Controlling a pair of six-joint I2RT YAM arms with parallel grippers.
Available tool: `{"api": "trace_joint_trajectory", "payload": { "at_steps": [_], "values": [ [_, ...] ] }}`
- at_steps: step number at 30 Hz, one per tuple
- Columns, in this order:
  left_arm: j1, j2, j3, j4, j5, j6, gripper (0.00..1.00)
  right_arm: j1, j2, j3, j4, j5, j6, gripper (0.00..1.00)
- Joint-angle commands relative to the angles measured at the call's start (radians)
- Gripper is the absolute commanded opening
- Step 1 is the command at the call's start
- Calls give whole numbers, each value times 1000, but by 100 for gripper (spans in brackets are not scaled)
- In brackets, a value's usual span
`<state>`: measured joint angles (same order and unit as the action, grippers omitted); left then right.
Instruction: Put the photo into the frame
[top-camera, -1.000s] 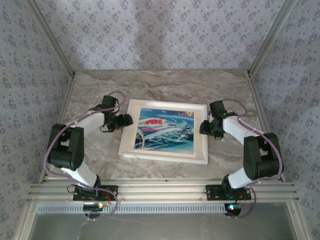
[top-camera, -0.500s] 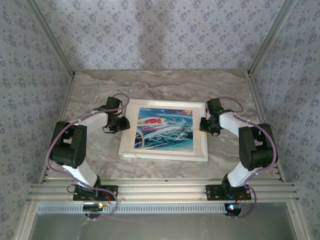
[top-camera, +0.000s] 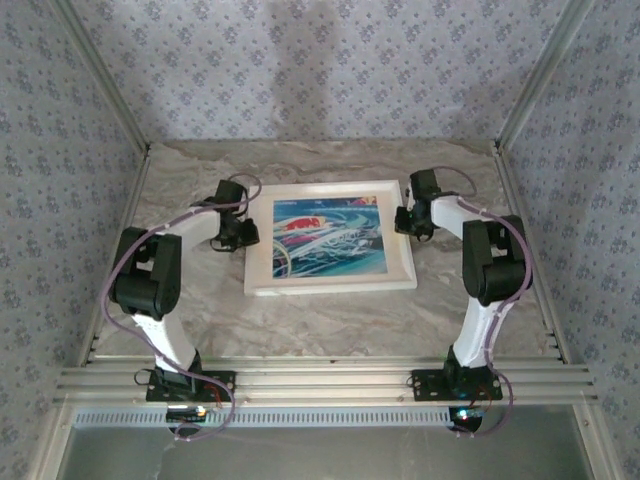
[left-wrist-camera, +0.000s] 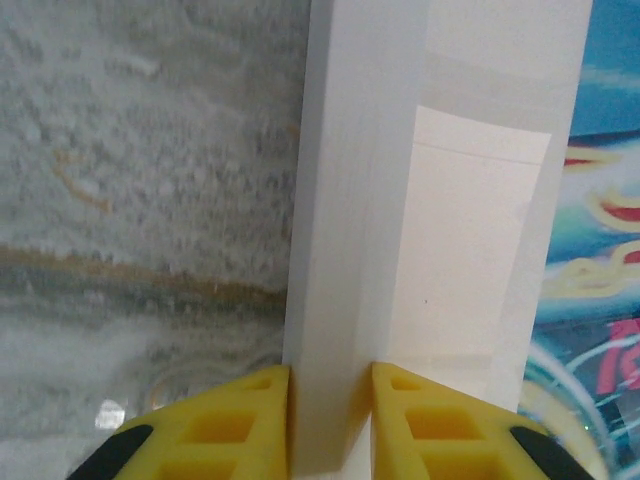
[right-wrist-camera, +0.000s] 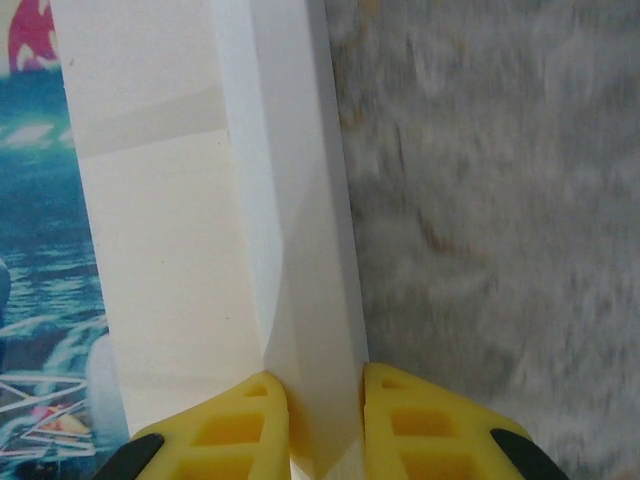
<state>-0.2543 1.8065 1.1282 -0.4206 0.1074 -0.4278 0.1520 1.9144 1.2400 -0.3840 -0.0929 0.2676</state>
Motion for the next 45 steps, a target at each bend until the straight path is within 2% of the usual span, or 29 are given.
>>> {"api": "trace_joint_trajectory", "payload": {
  "at_steps": [1, 6, 12, 15, 23, 26, 29, 36, 41, 43, 45],
  "values": [
    [-7, 47, 63, -17, 28, 24, 23, -2, 64, 79, 35, 21, 24, 18],
    [6, 116, 143, -38, 25, 36, 23, -2, 117, 151, 15, 3, 30, 18],
    [25, 158, 194, -54, 36, 45, 25, 6, 102, 133, 22, 4, 44, 19],
    [27, 163, 199, -60, 54, 43, 30, 0, 94, 132, 15, -3, 45, 22],
    [31, 106, 226, -109, 45, 47, 62, -30, -20, 132, -27, -27, 27, 33],
    [36, 51, 227, -127, 8, 60, 76, -61, -99, 92, -28, -15, 15, 41],
    [45, -24, 193, -108, -62, 75, 98, -113, -185, 8, 4, -11, -18, 45],
    [110, -157, 23, 9, -304, 72, 99, -252, -322, -314, 289, 19, -98, 48],
    [153, -151, -64, 64, -401, 61, 99, -269, -298, -468, 547, 50, -122, 48],
    [159, -151, -93, 79, -433, 56, 99, -271, -287, -460, 554, 44, -121, 48],
    [166, -161, -102, 83, -406, 72, 99, -257, -280, -448, 549, 62, -147, 47]
  ]
}}
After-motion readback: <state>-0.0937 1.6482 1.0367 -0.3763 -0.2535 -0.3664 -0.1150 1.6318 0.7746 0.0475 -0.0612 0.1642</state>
